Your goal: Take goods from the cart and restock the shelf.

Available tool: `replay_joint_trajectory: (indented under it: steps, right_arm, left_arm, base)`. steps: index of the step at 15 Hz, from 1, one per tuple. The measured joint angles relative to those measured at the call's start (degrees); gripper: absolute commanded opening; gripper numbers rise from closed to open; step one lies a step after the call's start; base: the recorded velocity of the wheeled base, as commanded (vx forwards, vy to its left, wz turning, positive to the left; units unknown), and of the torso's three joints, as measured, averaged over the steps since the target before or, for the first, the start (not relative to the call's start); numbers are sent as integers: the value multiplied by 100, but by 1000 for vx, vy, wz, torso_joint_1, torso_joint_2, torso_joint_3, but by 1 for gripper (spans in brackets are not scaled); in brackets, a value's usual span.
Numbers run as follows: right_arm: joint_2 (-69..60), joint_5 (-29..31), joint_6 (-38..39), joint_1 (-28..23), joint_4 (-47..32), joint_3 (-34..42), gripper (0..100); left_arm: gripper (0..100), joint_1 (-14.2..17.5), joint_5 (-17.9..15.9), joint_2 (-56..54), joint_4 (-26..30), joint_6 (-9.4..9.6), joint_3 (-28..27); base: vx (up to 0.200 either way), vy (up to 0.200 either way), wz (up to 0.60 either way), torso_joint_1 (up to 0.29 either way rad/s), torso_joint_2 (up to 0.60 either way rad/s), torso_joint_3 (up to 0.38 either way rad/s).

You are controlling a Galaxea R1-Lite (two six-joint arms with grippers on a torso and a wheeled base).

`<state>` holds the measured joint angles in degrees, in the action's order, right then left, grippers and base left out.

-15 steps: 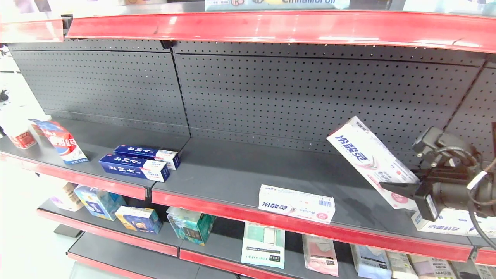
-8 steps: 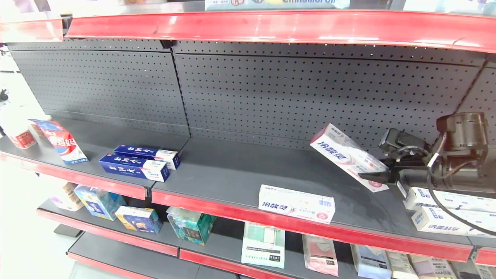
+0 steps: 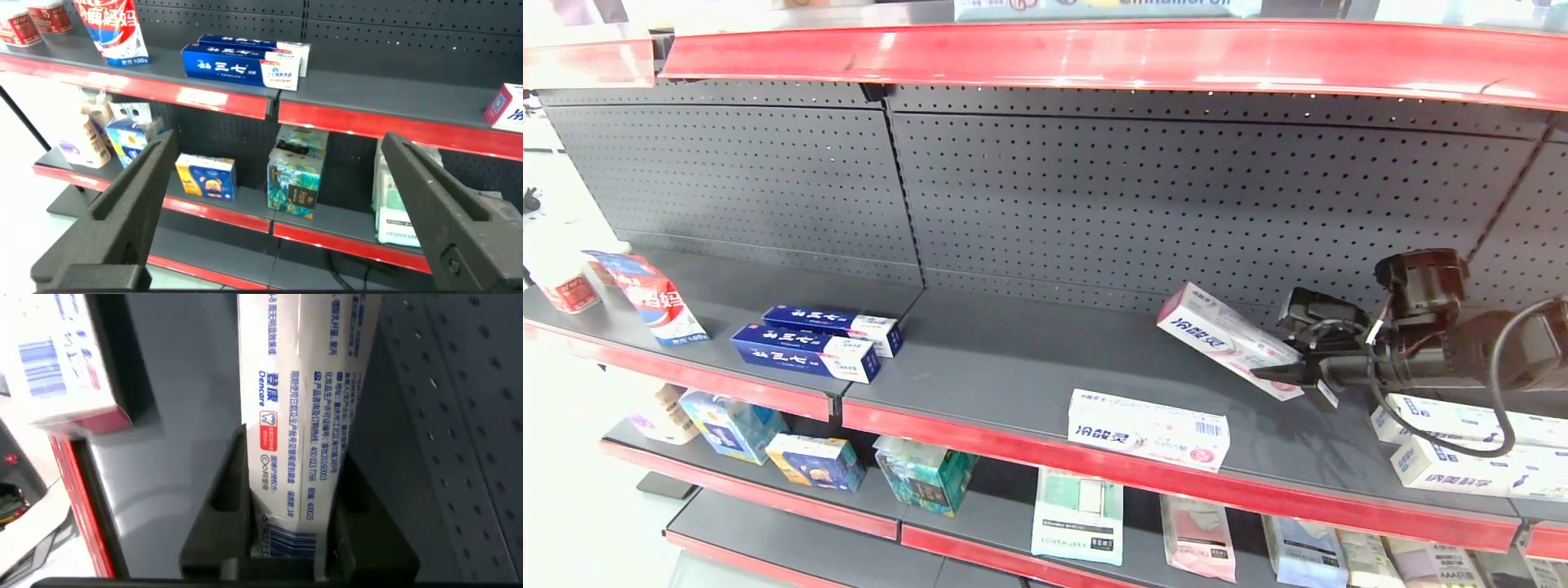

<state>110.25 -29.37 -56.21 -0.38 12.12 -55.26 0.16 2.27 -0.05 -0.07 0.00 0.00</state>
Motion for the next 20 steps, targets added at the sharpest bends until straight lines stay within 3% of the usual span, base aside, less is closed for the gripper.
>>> replay_joint_trajectory:
  steps: [10, 20]
  right_arm:
    - [628, 90, 119, 340, -74, -507, 0]
    - [946, 662, 108, 864, -150, -896, 0]
  left_arm:
    - [100, -2, 0, 0, 0, 0, 0]
    - [100, 2, -2, 0, 0, 0, 0]
  base:
    - [0, 0, 0, 0, 0, 0]
    - [0, 0, 0, 0, 0, 0]
